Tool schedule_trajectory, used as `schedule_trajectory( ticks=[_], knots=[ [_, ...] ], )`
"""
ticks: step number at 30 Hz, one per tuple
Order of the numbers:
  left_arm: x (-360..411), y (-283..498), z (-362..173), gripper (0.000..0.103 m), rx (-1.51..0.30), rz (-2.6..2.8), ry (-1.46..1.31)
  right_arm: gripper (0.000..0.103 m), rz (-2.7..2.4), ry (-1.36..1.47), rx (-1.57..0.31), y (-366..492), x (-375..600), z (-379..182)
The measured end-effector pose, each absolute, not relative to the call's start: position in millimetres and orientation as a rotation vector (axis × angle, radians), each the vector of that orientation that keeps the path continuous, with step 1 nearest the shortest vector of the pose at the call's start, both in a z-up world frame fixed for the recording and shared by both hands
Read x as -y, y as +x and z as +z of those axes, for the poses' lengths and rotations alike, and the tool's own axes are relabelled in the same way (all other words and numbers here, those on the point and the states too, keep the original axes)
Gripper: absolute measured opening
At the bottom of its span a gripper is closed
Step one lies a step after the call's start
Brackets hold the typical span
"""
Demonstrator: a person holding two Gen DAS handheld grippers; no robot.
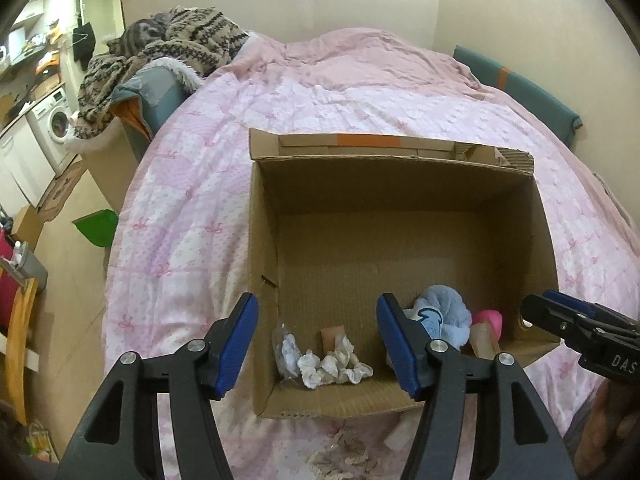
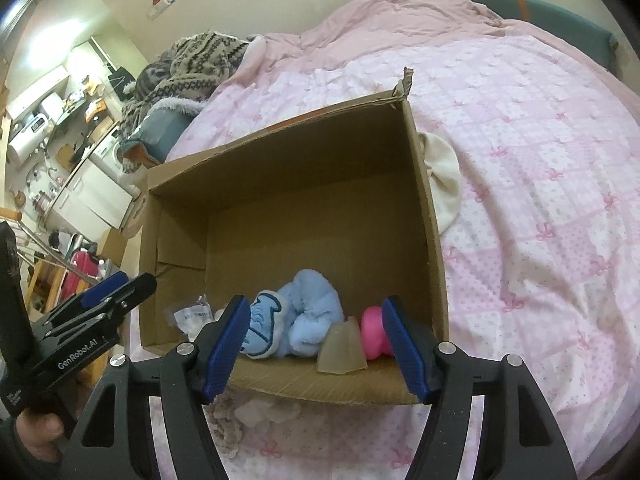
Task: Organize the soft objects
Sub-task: 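Open both tools to drop the cone and cloth into the box, then move both tools back toward the remaining items beside the box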
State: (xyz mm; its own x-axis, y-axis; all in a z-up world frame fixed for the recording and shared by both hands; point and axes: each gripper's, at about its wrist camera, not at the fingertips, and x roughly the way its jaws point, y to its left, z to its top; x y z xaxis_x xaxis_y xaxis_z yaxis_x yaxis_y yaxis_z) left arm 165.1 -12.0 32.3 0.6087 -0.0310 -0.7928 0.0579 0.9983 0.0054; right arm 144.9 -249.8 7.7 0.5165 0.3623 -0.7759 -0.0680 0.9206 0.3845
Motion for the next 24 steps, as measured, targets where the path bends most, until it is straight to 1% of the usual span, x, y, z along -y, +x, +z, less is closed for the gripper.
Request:
schedule_trajectory(
  ticks=[3, 8, 24],
  knots=[
    [6.9, 157.3, 34.3, 0.058, -0.926, -0.030, 0.023, 0.072, 0.261, 0.323, -1.002, 140.2, 248.3, 9.3],
    [1.1, 143.3, 26.0, 0.058, -0.995, -0.026, -0.014, 0.072, 0.238, 0.312, -1.059, 131.5, 247.7, 2.0],
    [-21.5, 92.0, 21.2, 0.058, -1.022, 0.026, -0.037, 0.072, 0.248, 0.303, -1.107, 90.1, 235.4, -3.1]
  ],
)
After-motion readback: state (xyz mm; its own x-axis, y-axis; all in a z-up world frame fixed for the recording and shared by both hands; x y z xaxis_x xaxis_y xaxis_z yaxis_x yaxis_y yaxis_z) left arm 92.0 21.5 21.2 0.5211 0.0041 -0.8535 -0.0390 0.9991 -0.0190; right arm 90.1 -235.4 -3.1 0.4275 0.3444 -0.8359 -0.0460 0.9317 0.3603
